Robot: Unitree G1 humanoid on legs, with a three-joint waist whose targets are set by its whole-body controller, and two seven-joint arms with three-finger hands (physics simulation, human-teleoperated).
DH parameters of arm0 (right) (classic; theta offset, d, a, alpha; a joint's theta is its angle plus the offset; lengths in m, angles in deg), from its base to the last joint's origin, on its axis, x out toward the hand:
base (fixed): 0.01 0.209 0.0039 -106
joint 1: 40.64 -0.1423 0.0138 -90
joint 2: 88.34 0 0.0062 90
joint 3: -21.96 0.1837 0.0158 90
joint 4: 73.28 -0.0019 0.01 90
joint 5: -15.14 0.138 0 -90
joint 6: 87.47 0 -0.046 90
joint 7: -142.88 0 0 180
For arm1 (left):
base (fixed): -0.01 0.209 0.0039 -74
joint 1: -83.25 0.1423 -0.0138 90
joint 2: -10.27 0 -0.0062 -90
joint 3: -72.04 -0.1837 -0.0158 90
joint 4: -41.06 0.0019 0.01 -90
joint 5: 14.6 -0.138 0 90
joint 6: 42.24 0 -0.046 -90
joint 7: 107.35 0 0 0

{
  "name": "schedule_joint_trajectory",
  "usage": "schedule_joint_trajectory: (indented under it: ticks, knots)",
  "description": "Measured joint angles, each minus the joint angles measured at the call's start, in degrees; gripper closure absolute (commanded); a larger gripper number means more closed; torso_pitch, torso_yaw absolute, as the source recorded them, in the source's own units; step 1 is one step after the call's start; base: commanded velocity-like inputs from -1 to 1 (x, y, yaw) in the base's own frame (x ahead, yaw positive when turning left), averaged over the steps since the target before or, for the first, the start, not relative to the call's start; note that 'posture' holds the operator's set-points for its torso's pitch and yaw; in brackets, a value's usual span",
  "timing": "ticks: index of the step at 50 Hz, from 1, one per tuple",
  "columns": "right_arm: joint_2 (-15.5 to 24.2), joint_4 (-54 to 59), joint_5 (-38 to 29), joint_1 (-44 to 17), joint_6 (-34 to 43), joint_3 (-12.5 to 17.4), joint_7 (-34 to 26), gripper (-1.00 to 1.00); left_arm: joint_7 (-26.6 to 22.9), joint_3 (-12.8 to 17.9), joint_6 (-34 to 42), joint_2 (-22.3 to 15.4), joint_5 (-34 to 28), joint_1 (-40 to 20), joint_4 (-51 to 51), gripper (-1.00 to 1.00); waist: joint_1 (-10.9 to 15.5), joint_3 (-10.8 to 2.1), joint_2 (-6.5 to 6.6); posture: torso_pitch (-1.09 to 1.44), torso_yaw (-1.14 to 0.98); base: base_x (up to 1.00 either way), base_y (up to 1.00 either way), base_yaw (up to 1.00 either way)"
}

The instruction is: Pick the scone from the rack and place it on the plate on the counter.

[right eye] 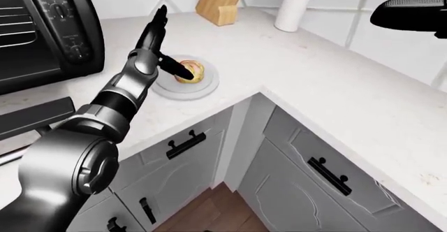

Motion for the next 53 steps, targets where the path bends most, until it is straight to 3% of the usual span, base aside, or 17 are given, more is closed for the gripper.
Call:
schedule_joint_trajectory:
  ticks: [9, 23, 35, 45, 53]
  knots:
    - [-0.2, -0.4, 0.1, 0.5, -0.3, 0.0, 0.3, -1.0, -2.0, 0.4, 0.5, -0.1, 1.5, -4.7, -0.5, -1.0, 0.0, 0.37, -0.19, 0.0, -0.76, 0.0, 0.0, 0.0]
    - [-1.3, -1.1, -0.4, 0.0, 0.1, -0.5, 0.5, -1.0, -5.0, -1.4, 0.7, -0.6, 2.6, -13.9, -4.0, -1.0, 0.1, 0.22, 0.01, 0.0, -0.76, 0.0, 0.0, 0.0]
    - [-3.9, -1.2, -1.8, -3.0, 0.1, -4.4, 0.5, -1.0, -6.9, -1.9, 3.5, -1.5, 4.2, -17.8, -10.9, -1.0, -0.1, 0.69, 0.21, 0.0, -0.76, 0.0, 0.0, 0.0]
    - [-7.1, -2.9, -3.0, -3.9, 1.0, -5.1, 0.5, -1.0, -12.0, -3.5, 12.9, -2.0, 4.4, -12.6, -30.2, -1.0, -0.4, 0.99, 0.66, 0.0, -0.76, 0.0, 0.0, 0.0]
    - [-10.9, -5.3, -4.9, -3.7, 2.6, -6.3, 0.0, -1.0, -19.1, -4.7, 25.7, -0.5, 1.4, -0.6, -56.9, -1.0, -0.8, 1.33, 1.41, 0.0, -0.76, 0.0, 0.0, 0.0]
